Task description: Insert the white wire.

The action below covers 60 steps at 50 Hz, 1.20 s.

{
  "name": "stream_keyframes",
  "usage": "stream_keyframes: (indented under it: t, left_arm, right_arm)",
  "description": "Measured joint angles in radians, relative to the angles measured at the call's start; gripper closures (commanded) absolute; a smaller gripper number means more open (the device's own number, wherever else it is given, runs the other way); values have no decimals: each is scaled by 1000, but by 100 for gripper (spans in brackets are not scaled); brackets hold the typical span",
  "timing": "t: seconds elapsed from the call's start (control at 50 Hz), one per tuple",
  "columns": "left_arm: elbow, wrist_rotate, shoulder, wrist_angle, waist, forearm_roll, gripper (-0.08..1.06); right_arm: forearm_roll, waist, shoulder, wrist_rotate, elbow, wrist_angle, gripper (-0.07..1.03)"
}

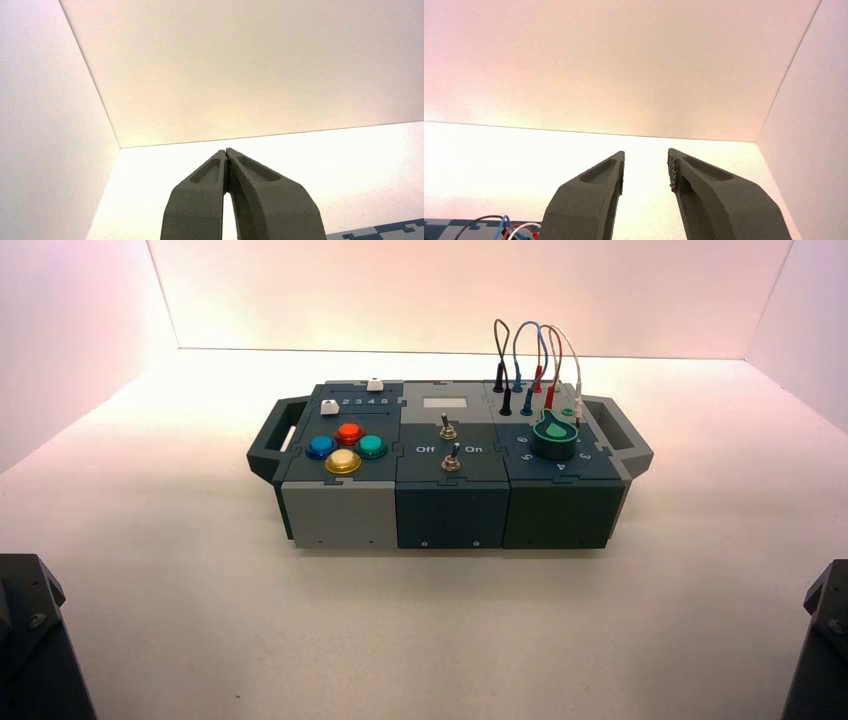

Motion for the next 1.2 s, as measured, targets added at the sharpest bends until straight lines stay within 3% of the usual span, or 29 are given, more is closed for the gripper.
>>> stream_keyframes:
  t: [0.14,0.26,0.46,0.62,0.68,0.8,0.86,0.96,1.04,1.16,1.2]
  left_arm:
    - [0,-2,-2,15,0,0,101]
    - [-2,-2,-3,57,0,0,101]
    - [-67,-3,-3,267,-6,-2,101]
    - [-117,-2,-14,434,-49,-2,101]
    - [-147,3,-26,538,-67,-2,101]
    - [-190,8,-37,663,-84,-2,101]
    - [-210,25,-38,716,-97,-2,101]
    - [-249,103,-35,841,-137,-2,101]
    - [-279,137,-25,923,-163,-9,101]
    - [-327,153,5,1034,-198,-51,101]
    - [-336,155,20,1057,-204,-81,101]
  right_arm:
    - [2,9,0,0,-3,40,49]
    - [2,18,0,6,-32,129,49]
    - [3,29,-44,8,-104,282,49]
    - [3,58,-38,3,-153,443,49]
    - [3,67,-17,-8,-179,514,49]
    - [3,72,41,-37,-247,676,49]
    - [3,77,63,-46,-278,736,49]
    - [3,103,101,-67,-330,830,49]
    - [5,137,135,-77,-360,887,49]
    - [15,186,172,-80,-383,922,49]
    - [20,193,176,-83,-385,923,50]
